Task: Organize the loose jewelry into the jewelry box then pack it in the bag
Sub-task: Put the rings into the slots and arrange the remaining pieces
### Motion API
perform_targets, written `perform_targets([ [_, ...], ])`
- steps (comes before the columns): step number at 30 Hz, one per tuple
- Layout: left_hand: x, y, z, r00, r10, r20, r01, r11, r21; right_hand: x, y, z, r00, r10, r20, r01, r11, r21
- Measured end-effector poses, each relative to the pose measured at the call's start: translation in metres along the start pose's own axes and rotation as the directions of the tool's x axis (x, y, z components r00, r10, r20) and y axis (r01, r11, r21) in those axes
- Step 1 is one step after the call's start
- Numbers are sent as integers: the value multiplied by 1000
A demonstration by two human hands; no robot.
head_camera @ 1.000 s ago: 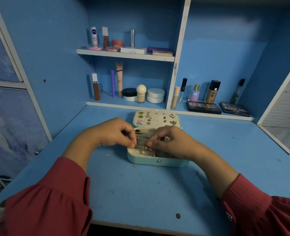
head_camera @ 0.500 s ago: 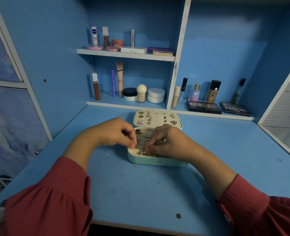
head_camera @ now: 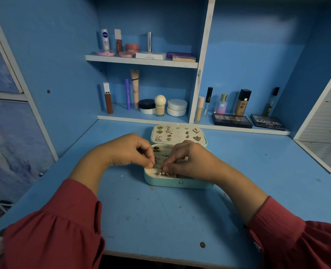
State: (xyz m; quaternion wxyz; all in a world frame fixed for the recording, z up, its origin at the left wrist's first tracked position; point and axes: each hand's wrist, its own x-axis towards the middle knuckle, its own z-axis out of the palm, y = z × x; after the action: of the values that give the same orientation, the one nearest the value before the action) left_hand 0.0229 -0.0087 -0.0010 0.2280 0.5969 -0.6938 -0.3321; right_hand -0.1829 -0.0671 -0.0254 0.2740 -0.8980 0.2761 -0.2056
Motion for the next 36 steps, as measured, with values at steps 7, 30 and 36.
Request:
perform_targets([
  [7,-1,1,0,1000,2,0,-2,1000,4,1,-2,1,1000,-6,-11,7,1000,23],
  [30,-1,1,0,1000,1,-1,-1,1000,14,0,-10,-2,1000,-6,-17,4,994,-106],
  [36,-1,1,0,1000,12,-6,-12,1000,16,-2,-10,-5,999,49,19,-50,998,34],
])
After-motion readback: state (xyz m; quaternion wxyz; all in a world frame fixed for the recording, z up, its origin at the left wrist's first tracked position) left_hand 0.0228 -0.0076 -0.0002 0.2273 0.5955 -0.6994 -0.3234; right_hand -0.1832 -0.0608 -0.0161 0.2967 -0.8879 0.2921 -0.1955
